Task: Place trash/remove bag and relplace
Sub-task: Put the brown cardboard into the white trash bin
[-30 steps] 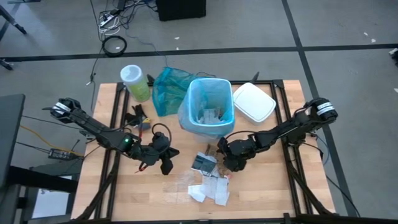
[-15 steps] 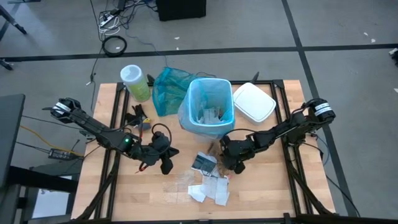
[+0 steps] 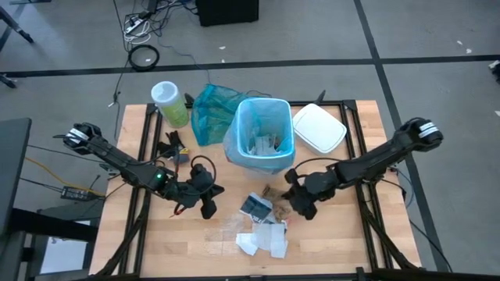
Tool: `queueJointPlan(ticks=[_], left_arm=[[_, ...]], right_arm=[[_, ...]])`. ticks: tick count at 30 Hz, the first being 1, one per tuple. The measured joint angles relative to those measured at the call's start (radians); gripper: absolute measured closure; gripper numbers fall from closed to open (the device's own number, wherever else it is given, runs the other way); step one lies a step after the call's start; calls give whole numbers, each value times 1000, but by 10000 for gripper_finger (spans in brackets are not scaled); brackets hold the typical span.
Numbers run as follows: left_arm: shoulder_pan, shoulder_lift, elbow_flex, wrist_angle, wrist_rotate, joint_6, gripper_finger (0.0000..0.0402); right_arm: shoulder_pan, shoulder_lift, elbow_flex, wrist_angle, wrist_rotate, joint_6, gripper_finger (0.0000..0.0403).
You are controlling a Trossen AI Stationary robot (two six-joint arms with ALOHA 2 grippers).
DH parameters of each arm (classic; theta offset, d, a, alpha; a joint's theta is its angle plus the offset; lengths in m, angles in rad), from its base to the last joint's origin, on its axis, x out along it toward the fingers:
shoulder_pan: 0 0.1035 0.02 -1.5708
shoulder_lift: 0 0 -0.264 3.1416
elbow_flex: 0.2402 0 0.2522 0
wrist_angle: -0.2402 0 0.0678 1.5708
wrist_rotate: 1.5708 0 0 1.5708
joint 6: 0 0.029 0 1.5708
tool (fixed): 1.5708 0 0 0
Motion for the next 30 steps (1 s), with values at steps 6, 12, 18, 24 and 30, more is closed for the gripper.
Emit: queueJointPlan(ticks=[6, 12, 18, 24, 30], left_arm=[[0, 0, 0, 4, -50, 50, 369], [15, 0, 0, 47, -167, 29, 369], [35, 0, 0, 327, -343, 258, 369], [47, 0, 0, 625, -343, 533, 369], [115, 7, 0, 428, -391, 497, 370]], right_arm=[[-12, -190, 0, -137, 0, -69, 403], [-24, -370, 0, -96, 43, -77, 403], [-22, -458, 0, -98, 66, -117, 403], [-22, -462, 0, -104, 4, -116, 403], [-22, -462, 0, -118, -15, -108, 403]])
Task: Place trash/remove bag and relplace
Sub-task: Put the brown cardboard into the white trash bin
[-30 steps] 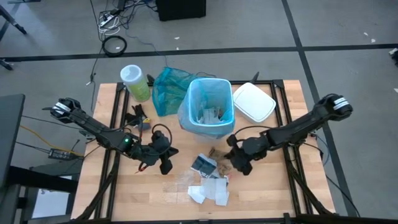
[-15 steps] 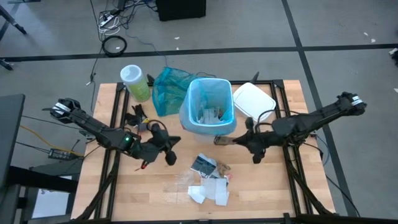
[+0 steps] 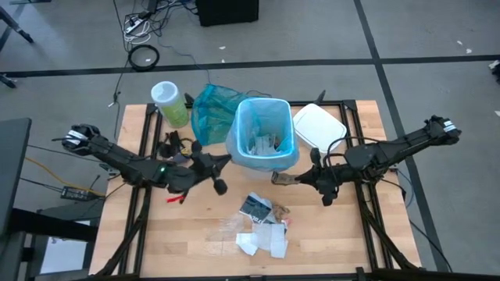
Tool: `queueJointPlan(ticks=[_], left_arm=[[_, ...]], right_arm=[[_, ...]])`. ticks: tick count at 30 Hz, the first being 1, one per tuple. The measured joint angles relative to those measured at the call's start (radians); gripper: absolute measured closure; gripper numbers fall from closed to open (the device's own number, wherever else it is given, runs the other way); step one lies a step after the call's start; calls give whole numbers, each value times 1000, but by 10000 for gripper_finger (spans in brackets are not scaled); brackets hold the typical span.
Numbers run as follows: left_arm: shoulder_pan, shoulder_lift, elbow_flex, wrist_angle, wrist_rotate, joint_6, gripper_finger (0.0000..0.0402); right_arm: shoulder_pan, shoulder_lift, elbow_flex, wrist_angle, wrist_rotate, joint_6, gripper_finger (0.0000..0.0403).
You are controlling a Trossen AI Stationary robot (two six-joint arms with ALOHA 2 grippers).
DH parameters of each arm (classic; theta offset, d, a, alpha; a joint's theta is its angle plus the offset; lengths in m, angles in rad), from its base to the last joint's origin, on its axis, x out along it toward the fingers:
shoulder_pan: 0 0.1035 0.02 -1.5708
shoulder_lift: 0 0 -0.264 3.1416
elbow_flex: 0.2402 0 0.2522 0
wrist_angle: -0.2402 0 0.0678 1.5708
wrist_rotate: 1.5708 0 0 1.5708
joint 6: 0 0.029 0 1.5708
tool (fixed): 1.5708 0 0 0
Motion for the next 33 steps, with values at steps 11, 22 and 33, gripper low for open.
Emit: queueJointPlan(ticks=[11, 22, 33], left_arm=[[120, 147, 0, -24, 180, -142, 386], [120, 278, 0, 180, 346, -188, 391], [112, 196, 0, 0, 448, -237, 391]], right_arm=[[17, -26, 0, 48, -72, 68, 403], [45, -109, 1, 355, -56, -70, 403], [-23, -114, 1, 376, 436, -305, 403]])
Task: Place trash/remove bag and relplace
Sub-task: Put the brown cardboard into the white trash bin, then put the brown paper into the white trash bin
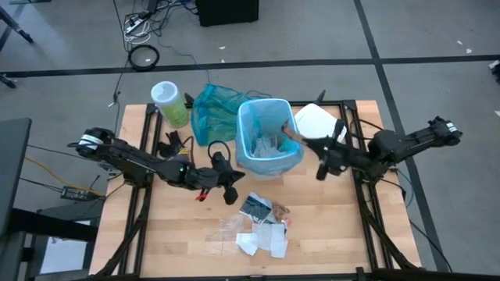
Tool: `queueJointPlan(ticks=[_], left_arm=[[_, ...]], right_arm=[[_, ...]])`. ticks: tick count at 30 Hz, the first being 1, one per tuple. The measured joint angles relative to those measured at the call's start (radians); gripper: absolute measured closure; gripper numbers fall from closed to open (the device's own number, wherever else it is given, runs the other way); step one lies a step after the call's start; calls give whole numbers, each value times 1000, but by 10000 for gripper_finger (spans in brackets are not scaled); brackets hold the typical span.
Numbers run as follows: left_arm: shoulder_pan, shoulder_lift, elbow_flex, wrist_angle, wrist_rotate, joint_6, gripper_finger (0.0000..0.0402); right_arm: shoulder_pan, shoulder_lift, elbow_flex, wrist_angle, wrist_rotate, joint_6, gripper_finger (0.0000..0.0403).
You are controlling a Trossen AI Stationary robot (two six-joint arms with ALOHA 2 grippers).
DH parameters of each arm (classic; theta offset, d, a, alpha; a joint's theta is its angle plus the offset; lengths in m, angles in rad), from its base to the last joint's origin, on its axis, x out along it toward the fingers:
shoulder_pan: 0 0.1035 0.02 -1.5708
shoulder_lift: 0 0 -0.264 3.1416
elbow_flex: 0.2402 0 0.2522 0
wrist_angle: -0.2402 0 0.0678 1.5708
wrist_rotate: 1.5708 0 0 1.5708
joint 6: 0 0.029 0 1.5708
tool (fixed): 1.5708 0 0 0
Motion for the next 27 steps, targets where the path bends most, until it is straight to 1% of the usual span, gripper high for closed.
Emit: queueJointPlan(ticks=[1, 3, 6, 8, 11, 14, 19, 20, 23, 25, 27], left_arm=[[0, -14, 0, -30, 2, -5, 391], [0, -41, 0, -77, 2, -15, 392], [0, -76, 0, -117, 2, -28, 392], [0, -94, 0, -123, 2, -27, 392], [0, -103, 0, -125, 2, -27, 392], [0, -104, 0, -127, 2, -28, 392], [0, -105, 0, -129, 3, -49, 392], [0, -109, 0, -132, 13, -49, 392], [0, -155, 0, -152, 108, -23, 392], [-4, -196, 1, -191, 170, -19, 392], [-11, -229, 1, -252, 225, -26, 392]], right_arm=[[-15, 6, 0, -2, 13, -19, 403], [-41, 18, 2, -5, 6, -44, 403], [-71, 40, 46, -49, -48, -53, 393], [-88, 59, 97, -104, -90, -57, 377], [-112, 103, 190, -207, -164, -71, 339], [-131, 161, 285, -296, -226, -72, 290], [-143, 254, 378, -386, -249, -70, 216], [-142, 264, 390, -386, -269, -71, 207], [-110, 270, 431, -380, -411, -82, 191], [-63, 265, 454, -388, -497, -50, 191], [-10, 260, 460, -406, -548, 17, 197]])
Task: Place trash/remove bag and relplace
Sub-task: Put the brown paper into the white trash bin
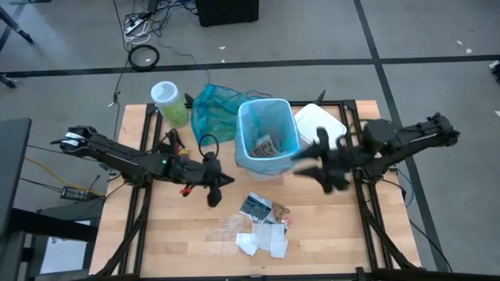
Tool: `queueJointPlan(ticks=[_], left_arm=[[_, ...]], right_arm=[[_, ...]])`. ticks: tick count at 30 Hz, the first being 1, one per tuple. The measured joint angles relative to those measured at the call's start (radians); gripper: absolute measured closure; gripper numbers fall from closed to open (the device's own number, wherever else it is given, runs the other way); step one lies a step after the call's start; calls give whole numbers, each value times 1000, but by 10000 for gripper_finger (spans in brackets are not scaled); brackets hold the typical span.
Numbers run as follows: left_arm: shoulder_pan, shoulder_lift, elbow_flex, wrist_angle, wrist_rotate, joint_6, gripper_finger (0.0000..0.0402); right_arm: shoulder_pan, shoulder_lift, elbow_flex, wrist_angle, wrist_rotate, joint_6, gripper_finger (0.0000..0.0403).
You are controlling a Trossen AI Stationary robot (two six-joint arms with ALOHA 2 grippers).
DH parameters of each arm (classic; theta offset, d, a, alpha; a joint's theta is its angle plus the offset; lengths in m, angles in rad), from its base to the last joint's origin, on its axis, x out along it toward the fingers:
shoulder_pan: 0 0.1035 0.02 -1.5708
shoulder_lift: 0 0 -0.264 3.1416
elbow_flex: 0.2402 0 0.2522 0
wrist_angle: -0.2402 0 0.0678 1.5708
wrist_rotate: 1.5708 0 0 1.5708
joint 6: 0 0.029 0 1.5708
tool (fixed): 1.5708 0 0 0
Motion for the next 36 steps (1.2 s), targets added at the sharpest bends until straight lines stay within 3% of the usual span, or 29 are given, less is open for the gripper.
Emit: queueJointPlan(ticks=[7, 9, 15, 23, 36], left_arm=[[-72, -86, -1, -198, 55, -34, 392], [-90, -88, -1, -198, 56, -34, 392], [-117, -65, -1, -223, 39, -58, 392], [-118, -61, -1, -217, 20, -75, 392], [-115, -61, -1, -216, 8, -52, 392]], right_arm=[[237, 41, -25, -440, 10, 399, 218], [290, 74, -70, -469, 40, 458, 219], [335, 238, -208, -390, 113, 531, 205], [284, 396, -292, -26, 120, 520, 186], [133, 537, -297, 17, 98, 497, 185]])
